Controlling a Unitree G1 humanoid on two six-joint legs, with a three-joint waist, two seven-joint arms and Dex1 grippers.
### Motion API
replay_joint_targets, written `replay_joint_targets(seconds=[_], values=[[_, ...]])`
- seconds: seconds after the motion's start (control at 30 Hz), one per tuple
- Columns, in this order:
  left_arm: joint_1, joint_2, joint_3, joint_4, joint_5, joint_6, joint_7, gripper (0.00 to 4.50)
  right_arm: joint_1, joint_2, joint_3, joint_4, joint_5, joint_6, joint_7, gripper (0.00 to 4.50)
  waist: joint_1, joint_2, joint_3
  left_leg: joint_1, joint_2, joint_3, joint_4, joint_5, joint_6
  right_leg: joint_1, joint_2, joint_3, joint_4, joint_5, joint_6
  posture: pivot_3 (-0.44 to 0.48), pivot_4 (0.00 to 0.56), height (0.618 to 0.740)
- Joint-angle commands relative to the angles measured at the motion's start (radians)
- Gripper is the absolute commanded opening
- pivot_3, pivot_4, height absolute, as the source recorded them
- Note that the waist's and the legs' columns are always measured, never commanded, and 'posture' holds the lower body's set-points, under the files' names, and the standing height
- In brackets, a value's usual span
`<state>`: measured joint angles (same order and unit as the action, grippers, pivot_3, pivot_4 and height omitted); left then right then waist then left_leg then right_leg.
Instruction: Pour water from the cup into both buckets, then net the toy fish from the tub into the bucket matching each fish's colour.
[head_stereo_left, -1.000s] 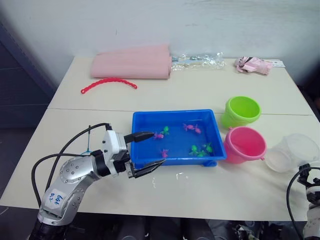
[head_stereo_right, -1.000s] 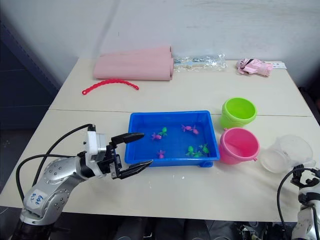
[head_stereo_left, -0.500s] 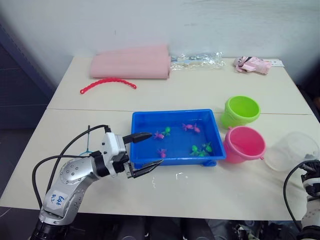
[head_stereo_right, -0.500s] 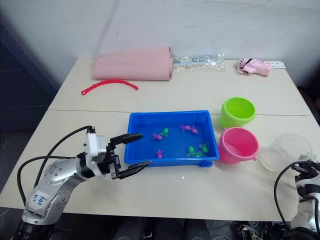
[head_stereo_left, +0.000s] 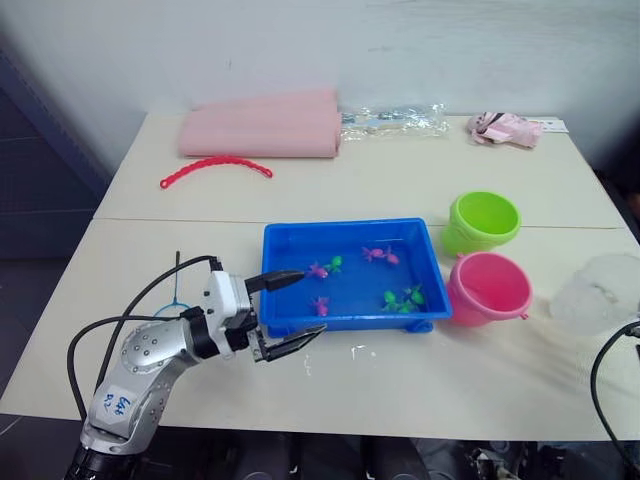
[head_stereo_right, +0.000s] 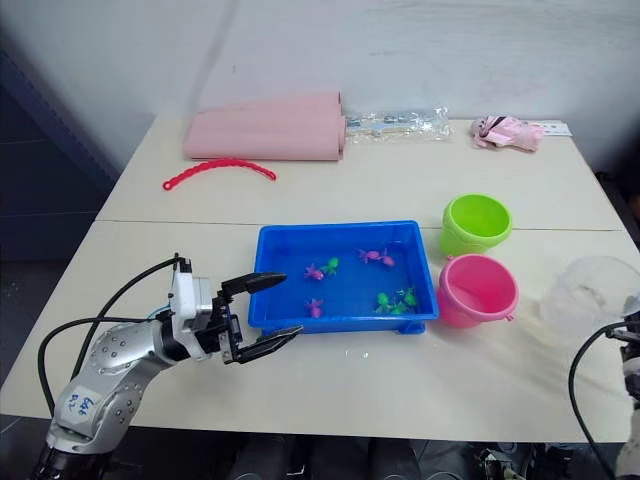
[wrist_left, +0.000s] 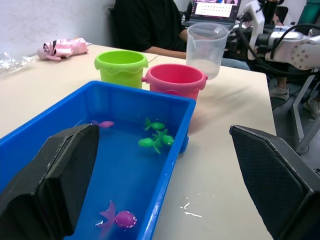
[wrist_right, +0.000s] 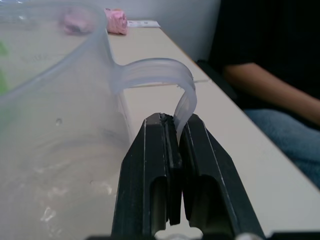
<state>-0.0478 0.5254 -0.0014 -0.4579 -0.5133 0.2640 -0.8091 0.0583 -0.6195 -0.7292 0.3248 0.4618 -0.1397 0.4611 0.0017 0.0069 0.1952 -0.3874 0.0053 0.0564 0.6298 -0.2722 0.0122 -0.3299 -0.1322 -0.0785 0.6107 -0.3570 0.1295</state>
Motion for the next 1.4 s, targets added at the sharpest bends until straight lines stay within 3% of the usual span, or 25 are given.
replay_joint_targets(seconds=[0.03, 0.4, 0.57, 0.97, 1.4], values=[[-0.028, 0.010, 0.022, -0.004, -0.043, 0.012, -0.024, 4.50, 0.021, -0.042, -0.039, -0.104, -0.024, -0.037, -0.015, 0.09, 0.000, 0.000, 0.000, 0.000, 0.000, 0.000, 0.000, 0.000, 0.000, 0.000, 0.000, 0.000, 0.000, 0.000, 0.000, 0.000, 0.150, 0.740], [-0.206, 0.085, 0.031, 0.110, -0.115, 0.120, -0.151, 4.50, 0.069, -0.106, -0.001, -0.310, -0.239, -0.093, -0.074, 0.09, 0.000, -0.001, 0.001, 0.000, 0.000, 0.001, 0.000, 0.000, 0.000, -0.001, 0.000, -0.001, 0.000, 0.000, 0.000, 0.000, 0.150, 0.740], [-0.287, 0.066, 0.012, 0.133, -0.144, 0.182, -0.169, 4.50, 0.061, -0.114, 0.030, -0.389, -0.351, -0.104, -0.110, 0.09, 0.000, -0.001, 0.001, 0.000, 0.000, 0.001, 0.000, 0.000, 0.000, -0.001, 0.001, -0.001, 0.001, 0.000, 0.000, 0.000, 0.150, 0.740], [-0.396, 0.020, -0.011, 0.175, -0.134, 0.230, -0.177, 4.50, 0.033, -0.171, 0.073, -0.392, -0.542, -0.210, -0.140, 0.09, 0.001, -0.001, 0.001, -0.001, 0.000, 0.001, 0.000, 0.001, -0.001, -0.001, 0.001, -0.001, 0.000, 0.000, 0.000, 0.000, 0.150, 0.740], [-0.377, 0.025, 0.016, 0.237, -0.099, 0.134, -0.212, 4.50, 0.051, -0.196, 0.093, -0.351, -0.671, -0.339, -0.176, 0.09, 0.000, -0.002, 0.002, -0.001, 0.000, 0.002, 0.001, 0.002, 0.000, -0.001, 0.001, -0.001, 0.001, 0.000, 0.000, 0.000, 0.150, 0.740]])
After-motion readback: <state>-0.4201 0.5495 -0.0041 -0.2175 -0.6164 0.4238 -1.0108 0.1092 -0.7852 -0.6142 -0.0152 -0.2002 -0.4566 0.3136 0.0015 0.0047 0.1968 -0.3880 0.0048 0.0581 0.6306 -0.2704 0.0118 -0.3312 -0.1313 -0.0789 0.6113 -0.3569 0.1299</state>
